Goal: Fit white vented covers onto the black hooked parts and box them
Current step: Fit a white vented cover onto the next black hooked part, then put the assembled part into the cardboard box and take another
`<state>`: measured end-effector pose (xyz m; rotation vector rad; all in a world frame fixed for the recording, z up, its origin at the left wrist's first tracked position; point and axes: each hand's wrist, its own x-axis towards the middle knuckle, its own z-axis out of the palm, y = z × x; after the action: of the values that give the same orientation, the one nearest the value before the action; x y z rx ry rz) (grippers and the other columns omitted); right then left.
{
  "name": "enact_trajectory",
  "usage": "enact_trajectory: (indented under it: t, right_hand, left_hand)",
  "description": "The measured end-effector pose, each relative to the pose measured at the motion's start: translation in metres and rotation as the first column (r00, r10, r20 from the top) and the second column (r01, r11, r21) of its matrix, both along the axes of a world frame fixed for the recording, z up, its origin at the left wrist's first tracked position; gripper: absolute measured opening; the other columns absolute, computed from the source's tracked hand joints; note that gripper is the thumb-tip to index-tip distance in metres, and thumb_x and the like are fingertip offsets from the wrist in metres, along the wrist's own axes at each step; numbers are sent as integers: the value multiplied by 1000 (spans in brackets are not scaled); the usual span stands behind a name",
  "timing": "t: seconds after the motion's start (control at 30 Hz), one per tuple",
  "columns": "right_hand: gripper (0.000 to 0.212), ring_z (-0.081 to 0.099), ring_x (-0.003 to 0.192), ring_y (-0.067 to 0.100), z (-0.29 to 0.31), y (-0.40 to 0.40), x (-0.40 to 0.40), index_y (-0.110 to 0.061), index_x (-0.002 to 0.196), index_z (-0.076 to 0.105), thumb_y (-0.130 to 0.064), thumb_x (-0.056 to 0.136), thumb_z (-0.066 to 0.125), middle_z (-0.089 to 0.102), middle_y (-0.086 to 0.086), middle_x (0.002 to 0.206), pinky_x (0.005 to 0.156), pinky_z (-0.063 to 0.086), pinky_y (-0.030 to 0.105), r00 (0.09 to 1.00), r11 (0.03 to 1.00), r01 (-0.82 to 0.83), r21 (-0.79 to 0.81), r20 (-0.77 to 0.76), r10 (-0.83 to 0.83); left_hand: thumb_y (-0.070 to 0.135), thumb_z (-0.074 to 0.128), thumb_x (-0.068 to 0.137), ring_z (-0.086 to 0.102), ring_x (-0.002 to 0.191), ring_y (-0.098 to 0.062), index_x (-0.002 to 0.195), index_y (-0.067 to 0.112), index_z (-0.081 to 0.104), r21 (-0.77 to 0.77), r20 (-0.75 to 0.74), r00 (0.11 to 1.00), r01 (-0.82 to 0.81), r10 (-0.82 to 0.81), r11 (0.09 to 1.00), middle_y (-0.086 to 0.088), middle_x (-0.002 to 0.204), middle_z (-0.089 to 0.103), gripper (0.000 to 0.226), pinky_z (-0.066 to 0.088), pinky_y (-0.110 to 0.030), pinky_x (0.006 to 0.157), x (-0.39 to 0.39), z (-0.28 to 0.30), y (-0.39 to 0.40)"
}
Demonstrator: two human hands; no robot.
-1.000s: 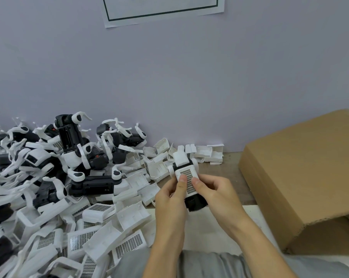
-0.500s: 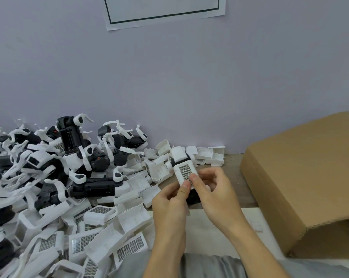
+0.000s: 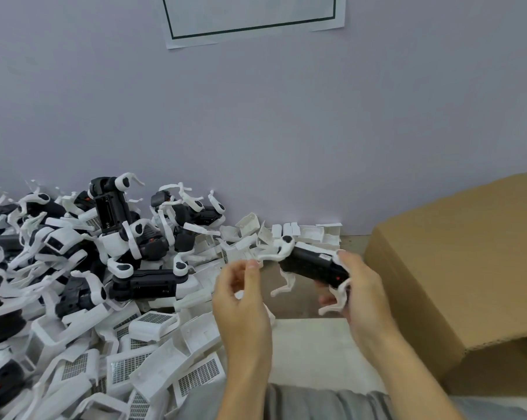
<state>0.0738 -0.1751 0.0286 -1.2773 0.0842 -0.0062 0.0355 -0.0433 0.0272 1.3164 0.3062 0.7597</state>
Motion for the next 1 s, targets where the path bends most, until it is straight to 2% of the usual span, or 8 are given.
enact_trajectory:
  t: [0.07, 0.17, 0.4, 0.5, 0.57, 0.73, 0.87, 1.0]
  right_hand:
    - [32, 48, 47, 23, 6, -12, -1, -5, 87, 63, -34, 93, 49, 55, 17, 65, 38, 41, 28, 980, 977, -106, 183, -148, 134]
    - [38, 46, 47, 24, 10, -13, -6, -6, 78, 65, -39, 87, 48, 55, 20, 67, 40, 38, 26, 926, 933, -270, 240, -200, 319]
    - [42, 51, 68, 29, 16, -16, -9, 1, 102, 68, -35, 87, 52, 58, 28, 85, 59, 45, 32, 913, 913, -392, 114, -76, 402]
    - [50, 56, 98, 33, 25, -24, -11, 2, 121, 61, -19, 77, 70, 58, 32, 123, 87, 45, 49, 897, 895, -442, 49, 42, 441]
    - [48, 57, 105, 34, 30, -32, -11, -6, 119, 65, -10, 72, 69, 60, 27, 122, 95, 42, 58, 878, 881, -472, 11, 99, 469]
    - [48, 63, 113, 26, 41, -46, -13, -18, 114, 67, -7, 68, 74, 65, 13, 121, 98, 50, 50, 815, 813, -492, -312, 163, 556]
    - [51, 57, 122, 4, 46, -40, -15, -42, 114, 61, -18, 73, 80, 65, -14, 122, 100, 51, 33, 799, 637, -409, -653, 80, 596]
    - [54, 57, 101, -7, 48, -17, -20, -52, 118, 48, -19, 84, 74, 55, -29, 120, 77, 50, 11, 843, 508, -205, -837, 113, 526]
  left_hand:
    - [31, 66, 93, 64, 97, -1, 99, 35, 71, -56, 26, 998, 63, -61, 996, 21, 96, 69, 9, 54, -45, 95, -2, 3, 4]
    - [49, 68, 79, 64, 116, -9, 118, 44, 69, -141, 13, 957, 289, -290, 947, 18, 118, 70, 39, 50, -41, 102, -4, 4, 3]
    - [29, 47, 104, 69, 85, -12, 101, 33, 78, -306, 8, 936, 336, -351, 891, 3, 102, 76, 31, 53, -24, 59, -1, 6, 10]
    - [27, 55, 101, 71, 84, -20, 101, 32, 78, -337, -41, 912, 373, -409, 864, 0, 99, 74, 24, 58, -36, 66, -3, 5, 19]
    - [29, 66, 90, 74, 83, -26, 89, 27, 80, -374, -46, 887, 410, -459, 832, -5, 93, 74, 14, 59, -47, 72, -2, 4, 25]
    - [46, 75, 67, 74, 92, -35, 101, 17, 78, -330, -28, 854, 482, -519, 812, -16, 104, 75, 45, 60, -47, 68, -5, 10, 25]
    - [23, 68, 87, 67, 95, -34, 98, 8, 75, -406, 31, 912, 386, -409, 829, -15, 96, 70, 20, 61, -39, 67, -2, 7, 25]
    - [19, 59, 99, 61, 101, -33, 105, 6, 71, -413, 32, 938, 326, -344, 850, -20, 107, 64, 18, 62, -37, 73, -1, 5, 26]
